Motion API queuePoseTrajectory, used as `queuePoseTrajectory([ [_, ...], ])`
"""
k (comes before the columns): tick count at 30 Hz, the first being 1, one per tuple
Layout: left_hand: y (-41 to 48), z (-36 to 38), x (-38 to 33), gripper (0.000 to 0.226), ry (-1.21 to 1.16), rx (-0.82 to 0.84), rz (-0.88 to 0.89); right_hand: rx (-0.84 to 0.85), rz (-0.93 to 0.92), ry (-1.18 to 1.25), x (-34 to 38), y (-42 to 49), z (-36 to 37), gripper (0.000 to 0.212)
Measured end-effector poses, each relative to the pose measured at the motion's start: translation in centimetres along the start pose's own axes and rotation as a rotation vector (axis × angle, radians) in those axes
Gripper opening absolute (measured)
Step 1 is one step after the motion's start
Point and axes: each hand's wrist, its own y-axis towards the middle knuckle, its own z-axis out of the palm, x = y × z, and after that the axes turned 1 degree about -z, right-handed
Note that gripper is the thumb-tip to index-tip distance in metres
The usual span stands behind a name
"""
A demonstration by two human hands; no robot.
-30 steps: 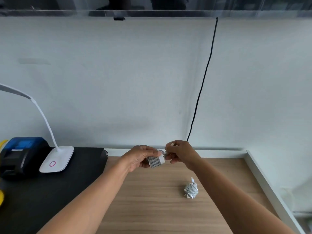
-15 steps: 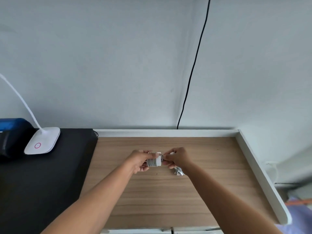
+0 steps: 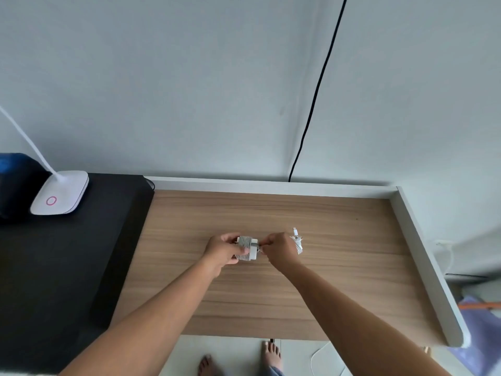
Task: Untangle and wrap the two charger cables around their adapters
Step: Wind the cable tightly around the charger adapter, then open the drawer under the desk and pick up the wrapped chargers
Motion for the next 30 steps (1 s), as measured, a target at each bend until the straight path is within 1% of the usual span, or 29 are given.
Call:
queuePoseTrajectory([
  [2,0.3,0.1,0.6,0.057,0.016,-0.026,0.009,0.005,-0.024,-0.023,-0.5,0.2,0.4,0.022],
  [5,0.7,0.3,1.4,0.055,0.051,-0.05,0.018,0.024,-0.042,-0.06,-0.9,0.3,0.6,0.025],
  [10,0.7,0.3,1.7,0.056,0.077,-0.053,0.025,0.036,-0.086,-0.137,-1.1,0.5,0.8,0.026],
  [12,0.5,0.4,1.6,0.056,0.078,-0.05,0.018,0.056,-0.13,-0.235,-1.4,0.5,1.0,0.028],
  [15,0.2,0.6,1.8,0.057,0.063,-0.059,0.018,0.041,-0.209,-0.37,-2.1,0.3,1.3,0.036],
  [19,-0.3,0.7,2.2,0.052,0.028,-0.104,0.027,-0.017,-0.369,-0.468,-2.6,-0.4,1.1,0.047],
  [22,-0.7,0.8,2.3,0.048,0.016,-0.129,0.032,-0.011,-0.459,-0.526,-2.6,-0.8,0.7,0.049],
  [26,-1.4,0.8,2.5,0.048,0.022,-0.149,0.03,-0.012,-0.484,-0.585,-2.4,-1.5,0.3,0.05],
  [30,-2.5,0.2,2.9,0.045,0.046,-0.149,0.047,-0.007,-0.423,-0.618,-2.3,-2.6,0.5,0.047],
])
